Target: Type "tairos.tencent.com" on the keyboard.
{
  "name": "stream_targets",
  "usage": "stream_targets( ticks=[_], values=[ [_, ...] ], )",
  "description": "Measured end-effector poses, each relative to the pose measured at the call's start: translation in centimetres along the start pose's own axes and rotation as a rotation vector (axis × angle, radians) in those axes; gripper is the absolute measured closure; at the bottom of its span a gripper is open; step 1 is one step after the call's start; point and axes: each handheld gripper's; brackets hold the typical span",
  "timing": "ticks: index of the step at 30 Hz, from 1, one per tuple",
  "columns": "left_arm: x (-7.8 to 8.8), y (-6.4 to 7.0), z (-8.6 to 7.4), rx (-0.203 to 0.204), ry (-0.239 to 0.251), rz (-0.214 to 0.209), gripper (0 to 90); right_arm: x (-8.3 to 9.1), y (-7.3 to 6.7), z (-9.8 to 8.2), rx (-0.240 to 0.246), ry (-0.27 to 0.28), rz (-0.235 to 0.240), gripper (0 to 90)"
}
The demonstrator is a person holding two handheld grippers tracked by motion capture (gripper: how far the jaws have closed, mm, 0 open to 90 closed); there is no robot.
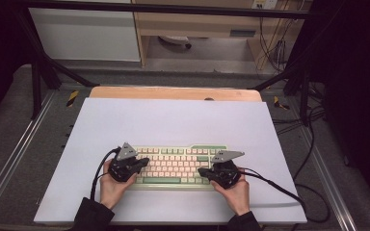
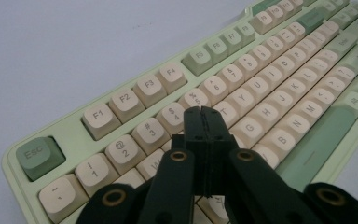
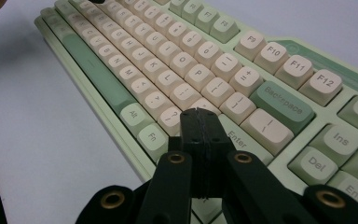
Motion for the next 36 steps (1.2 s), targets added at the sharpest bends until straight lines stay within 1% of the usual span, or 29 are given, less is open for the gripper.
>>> stream_targets(
  ticks=[4,12,19,27,32,36],
  values=[
    [-0.2,-0.2,0.0,0.009,-0.004,0.003,90.0,0.0,0.0,0.0,0.002,0.001,-0.001,90.0],
    [-0.7,-0.4,-0.1,0.008,-0.014,0.019,90.0,0.0,0.0,0.0,0.0,0.001,0.0,90.0],
    [-0.8,-0.5,-0.1,0.012,-0.017,0.024,90.0,0.0,0.0,0.0,0.001,0.001,0.0,90.0],
    [-0.9,-0.5,-0.2,0.013,-0.014,0.024,90.0,0.0,0.0,0.0,0.003,0.003,0.0,90.0],
    [-1.2,-0.5,-0.3,0.013,-0.024,0.021,90.0,0.0,0.0,0.0,0.001,-0.002,0.0,90.0],
    [-1.1,-0.4,-0.3,0.01,-0.021,0.018,90.0,0.1,0.0,0.0,0.002,0.005,-0.001,90.0]
  ],
)
Point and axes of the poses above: each handheld gripper's, and its own axes: x roughly backward along the jaws, z roughly out of its top, y roughly to its right, and after that the axes turned 9 degrees about -y, right-handed
